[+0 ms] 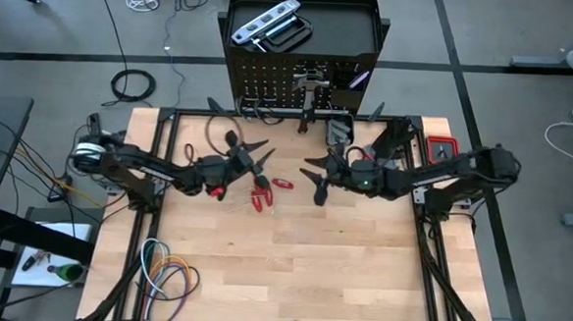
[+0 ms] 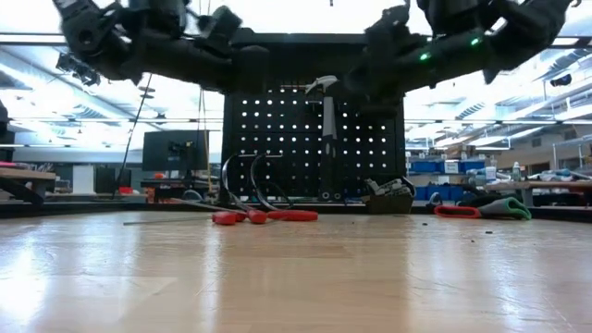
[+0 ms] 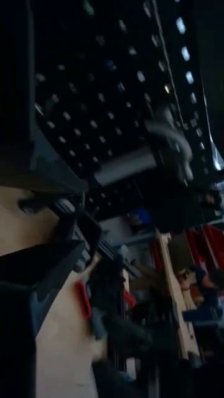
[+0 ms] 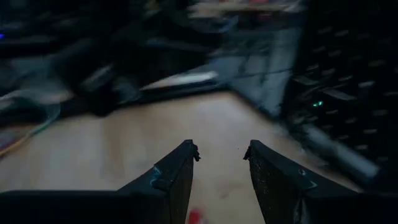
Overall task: Hang tools onto peg board
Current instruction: Remove the front hammer from the peg board
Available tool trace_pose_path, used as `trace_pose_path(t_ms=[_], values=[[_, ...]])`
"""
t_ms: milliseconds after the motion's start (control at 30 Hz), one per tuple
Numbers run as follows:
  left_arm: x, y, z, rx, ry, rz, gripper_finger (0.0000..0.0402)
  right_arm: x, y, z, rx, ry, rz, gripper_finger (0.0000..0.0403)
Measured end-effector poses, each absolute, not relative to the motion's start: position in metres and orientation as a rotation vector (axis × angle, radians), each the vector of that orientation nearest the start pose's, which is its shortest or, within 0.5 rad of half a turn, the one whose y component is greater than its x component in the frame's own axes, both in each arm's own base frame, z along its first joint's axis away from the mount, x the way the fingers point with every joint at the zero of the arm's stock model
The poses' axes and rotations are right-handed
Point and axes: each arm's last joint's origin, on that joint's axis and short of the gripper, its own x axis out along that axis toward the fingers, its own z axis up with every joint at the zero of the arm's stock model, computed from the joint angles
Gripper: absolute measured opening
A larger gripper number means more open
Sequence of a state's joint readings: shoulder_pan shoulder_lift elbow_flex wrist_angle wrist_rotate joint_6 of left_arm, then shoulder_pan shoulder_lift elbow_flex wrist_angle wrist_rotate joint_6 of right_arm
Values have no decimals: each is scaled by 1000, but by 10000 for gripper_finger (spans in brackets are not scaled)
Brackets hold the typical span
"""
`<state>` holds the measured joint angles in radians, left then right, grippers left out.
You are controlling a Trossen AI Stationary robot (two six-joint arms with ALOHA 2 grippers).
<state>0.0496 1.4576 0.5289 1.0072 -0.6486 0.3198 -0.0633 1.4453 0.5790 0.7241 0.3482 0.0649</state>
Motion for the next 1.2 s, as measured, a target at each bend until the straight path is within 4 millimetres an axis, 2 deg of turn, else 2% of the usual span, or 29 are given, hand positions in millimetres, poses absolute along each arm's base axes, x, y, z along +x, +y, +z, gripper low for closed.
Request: trace_pose_path(t_ms=[167,267,433,567,767,933,1033,1200], values=[[240,30,208,146,-21,713,123,307,-49,190,12,87,-658,158],[229,25,202,17,-64,676,122,327,-59,187,-1,49,-762,158],[222,19,186,-8,-18,648,122,370,-67,186,-95,65,-885,158],[220,19,183,1,-4,650,122,390,-68,187,-145,82,-1040,158],[220,19,192,83,-60,655,122,392,-57,195,-261,183,-1290,155],[220,19,195,80,-98,648,122,390,-39,200,-276,198,-1321,162],[220,18,196,79,-102,628,122,390,-31,200,-267,198,-1348,189],[221,11,192,51,-80,582,122,390,-24,200,-244,178,-1340,265]])
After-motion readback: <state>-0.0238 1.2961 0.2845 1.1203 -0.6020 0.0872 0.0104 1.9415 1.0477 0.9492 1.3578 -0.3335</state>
